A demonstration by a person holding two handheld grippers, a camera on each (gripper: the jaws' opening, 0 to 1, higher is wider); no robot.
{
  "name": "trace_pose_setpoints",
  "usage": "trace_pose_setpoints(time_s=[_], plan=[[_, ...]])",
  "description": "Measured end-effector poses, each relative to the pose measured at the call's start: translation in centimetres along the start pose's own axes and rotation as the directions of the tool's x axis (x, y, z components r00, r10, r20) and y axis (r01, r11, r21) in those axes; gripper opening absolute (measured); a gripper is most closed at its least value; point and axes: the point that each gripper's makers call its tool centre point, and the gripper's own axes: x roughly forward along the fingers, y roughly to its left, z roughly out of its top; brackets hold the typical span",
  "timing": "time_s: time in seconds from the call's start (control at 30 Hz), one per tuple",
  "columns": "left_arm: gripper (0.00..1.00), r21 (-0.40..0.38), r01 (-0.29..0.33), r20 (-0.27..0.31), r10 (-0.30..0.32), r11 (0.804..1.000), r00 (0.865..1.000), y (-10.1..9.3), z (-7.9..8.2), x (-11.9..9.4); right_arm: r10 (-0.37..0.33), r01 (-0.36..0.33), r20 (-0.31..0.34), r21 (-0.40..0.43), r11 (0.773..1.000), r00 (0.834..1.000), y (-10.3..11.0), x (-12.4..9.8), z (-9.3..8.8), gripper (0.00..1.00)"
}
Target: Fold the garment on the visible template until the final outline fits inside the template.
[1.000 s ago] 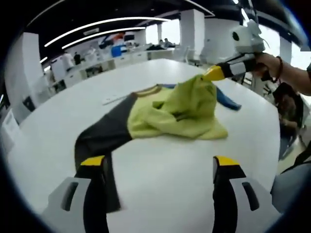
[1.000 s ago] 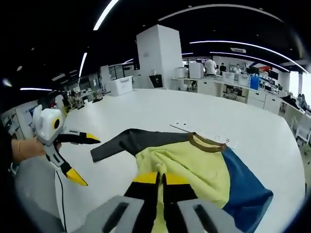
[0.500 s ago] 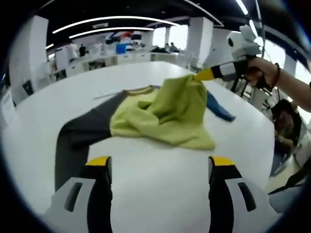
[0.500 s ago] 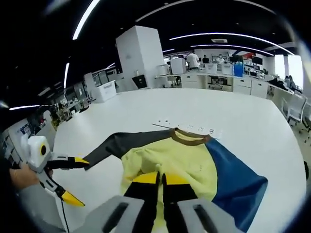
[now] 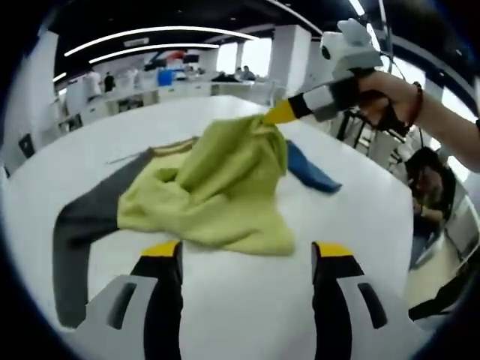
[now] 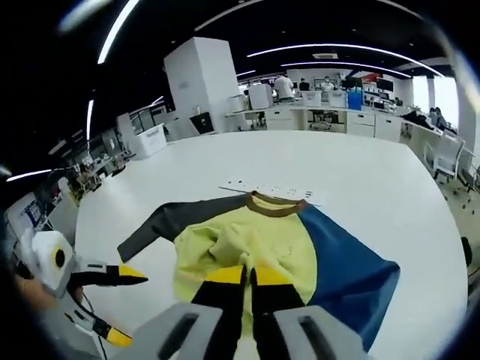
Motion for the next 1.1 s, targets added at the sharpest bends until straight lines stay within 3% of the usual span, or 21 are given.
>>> trace_pose_setpoints(time_s=[0.23,0.37,0.6,1.1], plan=[[0.57,0.056,0.019,0.003,-0.019,0.998,1.0,-2.0,0.2,2.1,-0.015,0.015,-0.019,-0.026,1.0,1.0,-0.8,-0.2,-0.8,0.0],[0.51,0.094,0.011,-0.013,-0.01,0.996,1.0,-2.1,-0.2,3.2,-0.015,0.014,-0.026,-0.021,1.0,1.0,-1.1,-0.2,-1.2,0.0],[0.39,0.092,0.001,-0.05,0.003,0.996,0.999,-2.4,-1.7,4.6,-0.007,0.006,-0.036,-0.027,1.0,0.999,-1.1,-0.2,-1.8,0.0],[0.24,0.053,-0.005,-0.061,0.009,0.999,0.998,-2.6,-2.5,5.7,0.09,-0.094,-0.071,-0.058,0.994,0.993,0.8,0.0,-3.6,0.0]])
